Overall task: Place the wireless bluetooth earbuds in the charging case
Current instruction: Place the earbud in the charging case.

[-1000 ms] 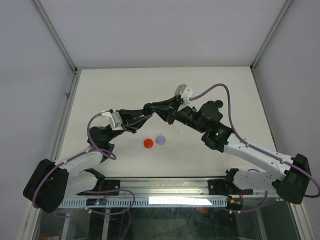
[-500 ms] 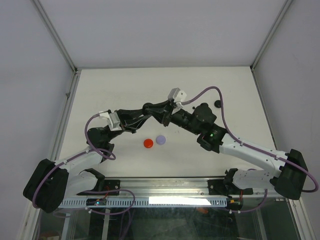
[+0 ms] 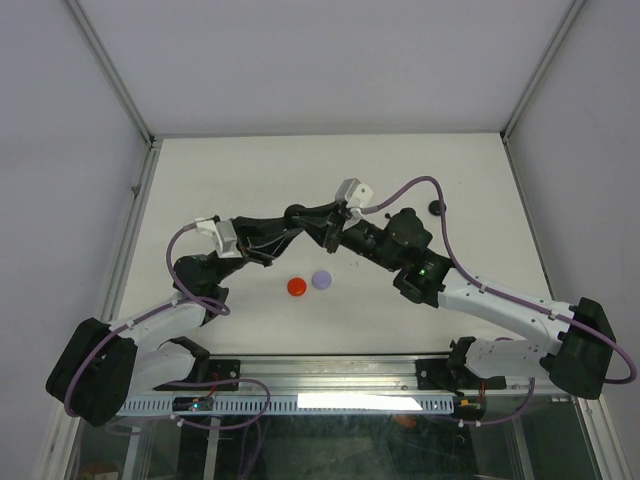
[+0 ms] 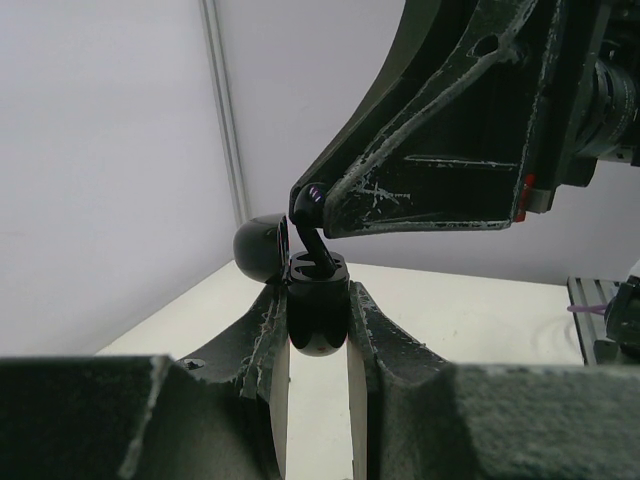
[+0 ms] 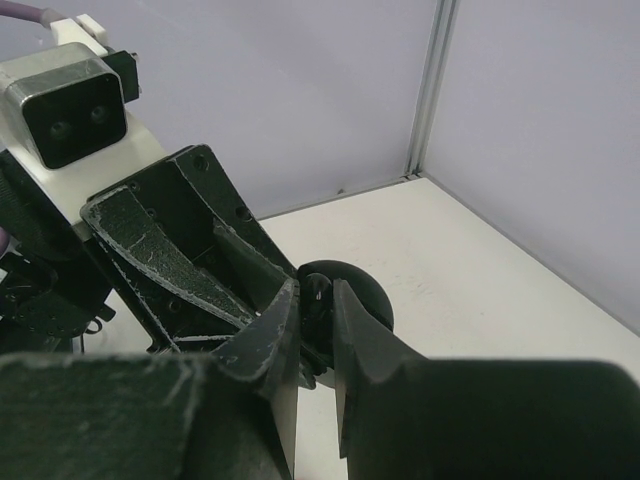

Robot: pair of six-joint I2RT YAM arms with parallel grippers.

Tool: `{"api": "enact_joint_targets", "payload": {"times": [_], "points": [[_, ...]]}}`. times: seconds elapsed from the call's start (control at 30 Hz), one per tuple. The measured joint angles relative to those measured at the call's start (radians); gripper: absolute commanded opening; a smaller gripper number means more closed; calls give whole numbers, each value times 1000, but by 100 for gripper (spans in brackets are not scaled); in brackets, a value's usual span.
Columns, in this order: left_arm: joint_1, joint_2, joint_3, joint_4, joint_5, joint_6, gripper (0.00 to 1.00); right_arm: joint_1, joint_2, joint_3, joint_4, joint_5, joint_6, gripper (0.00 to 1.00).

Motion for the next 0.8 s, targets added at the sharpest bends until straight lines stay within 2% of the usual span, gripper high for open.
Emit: {"api": "enact_joint_targets", "payload": {"times": [0.33,0.8], "points": [[0,-4,0,-12,-59,-64,0,5,0,0,4,8,-23,3],[0,-16,0,-34,-75,-51,0,20,14,34,-58,29,-41,3]]}}
